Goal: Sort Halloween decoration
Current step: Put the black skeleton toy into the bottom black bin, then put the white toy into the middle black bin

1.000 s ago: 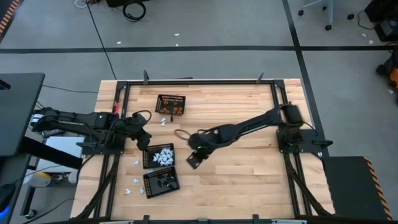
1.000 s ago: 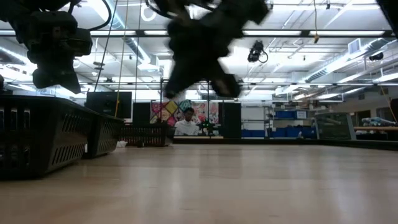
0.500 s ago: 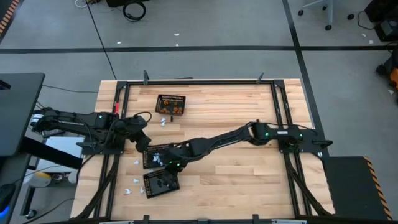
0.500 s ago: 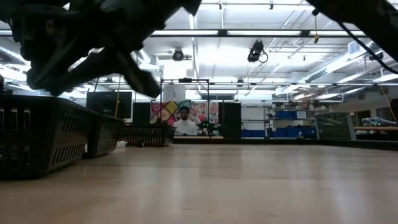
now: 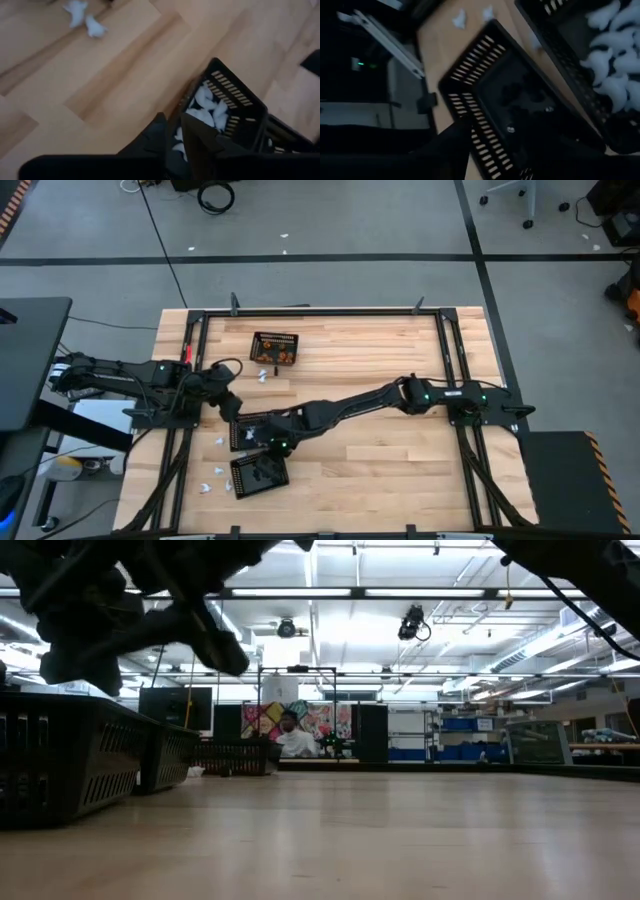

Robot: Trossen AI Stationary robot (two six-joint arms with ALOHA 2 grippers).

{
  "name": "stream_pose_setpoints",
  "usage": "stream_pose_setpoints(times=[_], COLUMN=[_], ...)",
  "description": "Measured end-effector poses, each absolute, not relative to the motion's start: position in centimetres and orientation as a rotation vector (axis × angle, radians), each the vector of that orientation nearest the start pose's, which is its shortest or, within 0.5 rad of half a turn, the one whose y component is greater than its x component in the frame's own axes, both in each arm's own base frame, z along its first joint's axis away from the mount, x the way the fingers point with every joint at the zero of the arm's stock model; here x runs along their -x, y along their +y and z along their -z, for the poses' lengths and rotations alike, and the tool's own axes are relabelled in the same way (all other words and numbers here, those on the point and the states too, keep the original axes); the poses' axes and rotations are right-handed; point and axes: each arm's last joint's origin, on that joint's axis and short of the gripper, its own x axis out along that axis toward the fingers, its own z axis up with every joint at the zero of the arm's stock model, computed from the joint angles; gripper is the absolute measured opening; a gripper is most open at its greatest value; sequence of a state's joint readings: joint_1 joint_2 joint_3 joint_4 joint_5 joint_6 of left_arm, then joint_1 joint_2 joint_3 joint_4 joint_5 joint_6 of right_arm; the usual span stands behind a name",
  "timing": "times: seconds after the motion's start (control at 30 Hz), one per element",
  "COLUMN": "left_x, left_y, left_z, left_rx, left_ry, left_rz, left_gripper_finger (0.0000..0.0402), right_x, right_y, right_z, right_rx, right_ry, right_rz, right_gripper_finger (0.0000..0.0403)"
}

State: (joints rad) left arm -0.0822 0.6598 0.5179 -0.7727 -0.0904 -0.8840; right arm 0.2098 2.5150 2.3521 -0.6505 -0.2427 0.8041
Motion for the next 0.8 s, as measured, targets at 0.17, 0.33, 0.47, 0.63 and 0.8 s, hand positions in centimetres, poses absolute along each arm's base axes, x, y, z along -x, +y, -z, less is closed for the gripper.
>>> stream_pose_setpoints(times=[0.17,0.33,0.47,0.63,0.8], left_x=[-12.1,-12.4,-13.7,-15.7,-16.3], left_y=[-0.6,-0.4,0.1,0.5,0.4], left_z=[-21.4,-21.3,-20.5,-18.5,-17.8], left_rx=[0.743,0.726,0.688,0.546,0.277], left_ry=[0.817,0.763,0.671,0.579,0.449], left_rz=[-0.455,-0.53,-0.577,-0.611,-0.543], left_gripper_finger=[0.0097,0.0111,0.0112,0.0112,0.0112], right_x=[-53.7,-51.8,-48.9,-45.1,-42.4], right_y=[10.9,9.4,7.1,4.0,1.6], right_z=[-20.5,-23.1,-27.9,-32.9,-36.6], right_rx=[-0.777,-0.657,-0.468,-0.326,-0.343], right_ry=[1.007,1.053,1.036,1.03,0.995], right_rz=[-0.099,0.016,0.163,0.311,0.352], right_gripper_finger=[0.018,0.0177,0.0177,0.0178,0.0177])
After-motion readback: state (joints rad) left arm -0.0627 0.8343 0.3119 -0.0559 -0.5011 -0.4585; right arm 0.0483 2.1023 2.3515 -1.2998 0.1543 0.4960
